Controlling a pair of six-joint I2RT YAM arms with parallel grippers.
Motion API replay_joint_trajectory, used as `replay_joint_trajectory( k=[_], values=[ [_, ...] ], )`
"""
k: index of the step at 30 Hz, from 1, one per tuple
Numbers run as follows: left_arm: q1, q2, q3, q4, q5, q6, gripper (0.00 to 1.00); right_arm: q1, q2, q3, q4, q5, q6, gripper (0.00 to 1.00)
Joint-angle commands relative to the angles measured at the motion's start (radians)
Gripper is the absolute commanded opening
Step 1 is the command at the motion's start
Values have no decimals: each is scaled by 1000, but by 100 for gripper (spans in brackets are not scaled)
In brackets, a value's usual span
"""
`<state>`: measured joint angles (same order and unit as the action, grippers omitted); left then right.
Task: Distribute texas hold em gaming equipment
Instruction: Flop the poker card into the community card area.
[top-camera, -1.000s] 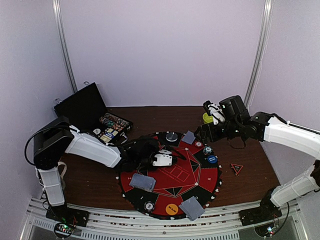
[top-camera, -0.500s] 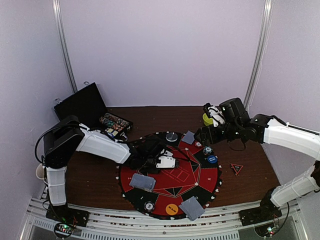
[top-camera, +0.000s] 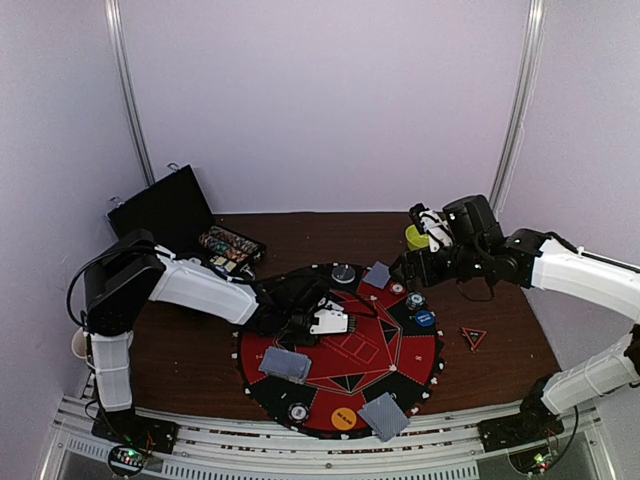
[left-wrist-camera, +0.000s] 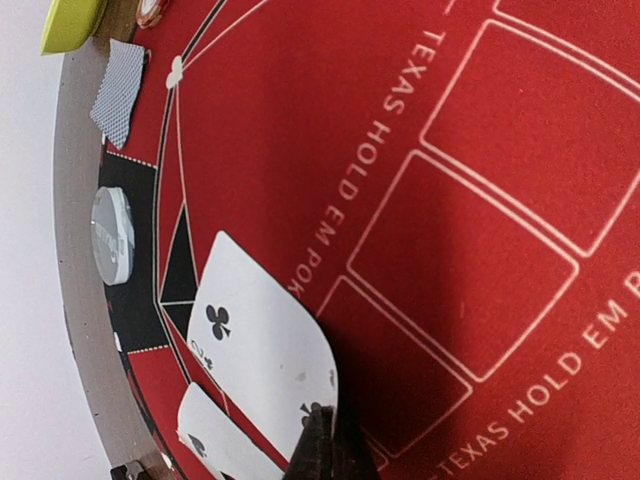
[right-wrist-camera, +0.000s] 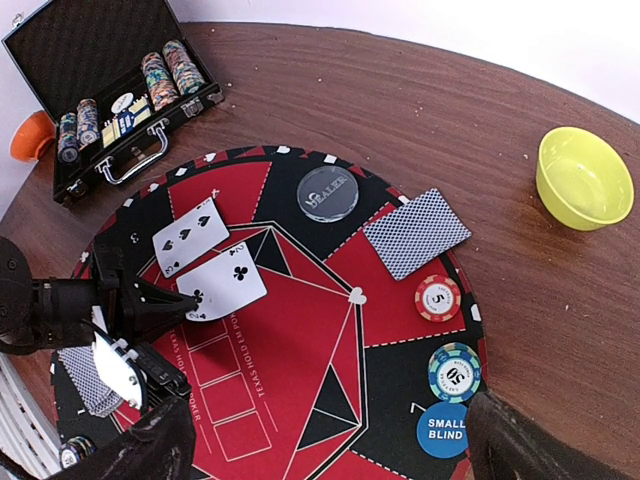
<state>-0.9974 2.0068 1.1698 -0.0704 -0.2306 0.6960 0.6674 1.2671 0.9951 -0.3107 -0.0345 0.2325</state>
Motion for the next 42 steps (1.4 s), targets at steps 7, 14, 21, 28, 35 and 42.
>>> replay_joint_trajectory(
  k=[7, 14, 21, 28, 35, 42],
  values=[
    [8, -22, -39, -105, 49, -37, 0, -5, -15, -3, 4, -17, -2, 97],
    [7, -94, -43, -136, 150, -39, 42, -4, -15, 4, -4, -27, -5, 97],
    [0, -263, -26, -207, 228, -109, 50, -5, -5, 19, -6, -60, -3, 98],
    [60, -425, -47, -267, 210, -467, 54, 38, 85, 21, 13, -128, 87, 95],
    [279, -654, -302, -199, 424, -953, 71, 243, 298, 58, 102, -103, 217, 93],
    [308, -680, -515, -125, 550, -1110, 80, 365, 528, 183, 207, -156, 290, 94]
  ],
)
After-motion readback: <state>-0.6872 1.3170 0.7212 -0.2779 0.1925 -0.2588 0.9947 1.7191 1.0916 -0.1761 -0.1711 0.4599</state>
